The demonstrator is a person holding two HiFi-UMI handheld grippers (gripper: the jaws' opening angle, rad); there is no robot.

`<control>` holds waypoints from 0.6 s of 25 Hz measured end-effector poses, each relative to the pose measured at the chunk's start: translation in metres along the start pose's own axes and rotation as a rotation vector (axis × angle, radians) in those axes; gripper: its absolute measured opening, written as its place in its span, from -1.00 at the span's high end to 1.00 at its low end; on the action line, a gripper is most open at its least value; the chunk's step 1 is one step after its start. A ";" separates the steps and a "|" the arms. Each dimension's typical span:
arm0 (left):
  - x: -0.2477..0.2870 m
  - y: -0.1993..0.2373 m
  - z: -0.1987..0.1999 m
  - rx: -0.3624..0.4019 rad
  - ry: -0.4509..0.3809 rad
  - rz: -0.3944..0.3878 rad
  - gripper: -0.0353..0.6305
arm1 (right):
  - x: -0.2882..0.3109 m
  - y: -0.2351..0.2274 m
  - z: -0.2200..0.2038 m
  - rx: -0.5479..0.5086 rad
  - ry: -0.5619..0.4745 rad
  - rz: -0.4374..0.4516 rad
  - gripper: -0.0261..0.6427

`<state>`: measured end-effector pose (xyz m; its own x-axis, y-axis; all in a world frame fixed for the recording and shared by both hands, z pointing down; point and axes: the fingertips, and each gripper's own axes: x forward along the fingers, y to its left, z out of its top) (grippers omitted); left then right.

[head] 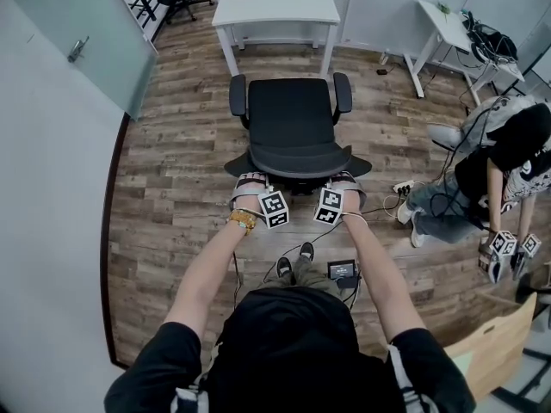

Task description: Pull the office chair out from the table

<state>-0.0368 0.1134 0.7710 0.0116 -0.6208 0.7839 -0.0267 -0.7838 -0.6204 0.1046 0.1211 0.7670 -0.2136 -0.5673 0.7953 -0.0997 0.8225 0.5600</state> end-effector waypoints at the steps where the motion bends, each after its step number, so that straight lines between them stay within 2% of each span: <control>1: -0.001 -0.003 0.000 0.002 -0.003 0.002 0.57 | -0.001 0.003 0.000 0.002 0.003 0.000 0.67; 11: -0.014 -0.016 0.001 0.008 -0.011 0.008 0.57 | -0.012 0.017 -0.001 0.018 0.023 -0.004 0.67; 15: -0.016 -0.018 -0.001 -0.017 -0.017 0.001 0.57 | -0.016 0.021 0.002 0.021 0.030 -0.013 0.67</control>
<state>-0.0372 0.1368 0.7696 0.0287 -0.6217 0.7827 -0.0434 -0.7831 -0.6204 0.1040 0.1471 0.7657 -0.1828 -0.5785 0.7949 -0.1226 0.8157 0.5654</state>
